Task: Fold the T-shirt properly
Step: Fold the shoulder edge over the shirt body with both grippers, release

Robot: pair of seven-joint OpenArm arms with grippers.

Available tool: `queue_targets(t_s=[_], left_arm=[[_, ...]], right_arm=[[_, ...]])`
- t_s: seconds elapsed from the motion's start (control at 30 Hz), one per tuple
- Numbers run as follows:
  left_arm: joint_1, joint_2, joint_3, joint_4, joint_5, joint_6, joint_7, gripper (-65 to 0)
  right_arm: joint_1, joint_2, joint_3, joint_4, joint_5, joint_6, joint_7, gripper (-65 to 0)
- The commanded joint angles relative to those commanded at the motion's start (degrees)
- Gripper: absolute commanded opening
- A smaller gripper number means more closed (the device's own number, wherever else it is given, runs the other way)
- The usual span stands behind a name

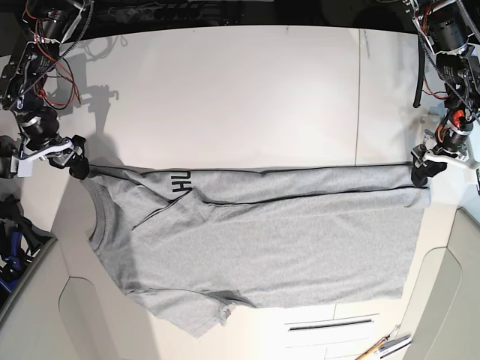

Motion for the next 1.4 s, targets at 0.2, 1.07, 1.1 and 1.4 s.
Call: queue_targets(t_s=[0.2,1.07,1.1,1.4], left_arm=[[0.0,0.5,0.9,0.0,1.7,1.0,-0.2,-17.9],[-1.6,0.3,5.5,1.3,4.6,-0.5,-3.6,-65.0],[-1.6,0.3,5.0,1.7,4.6,-0.5,-2.8,-65.0],[3.8,-2.5,3.1,7.7,-8.4,-0.5,8.7,-65.0]], right_arm=[[0.0,-1.6,-2.6,-0.9,1.1,0.0,0.2,-21.3],[2.1,-1.5,-7.0,-0.1,-6.5,0.22,5.5,-65.0],[2.0,-1.5,-6.4,0.4,-6.5,0.2,4.5,-65.0],[-6.1,-1.1,-0.8,9.7,1.6,1.7,-3.3,-65.0]])
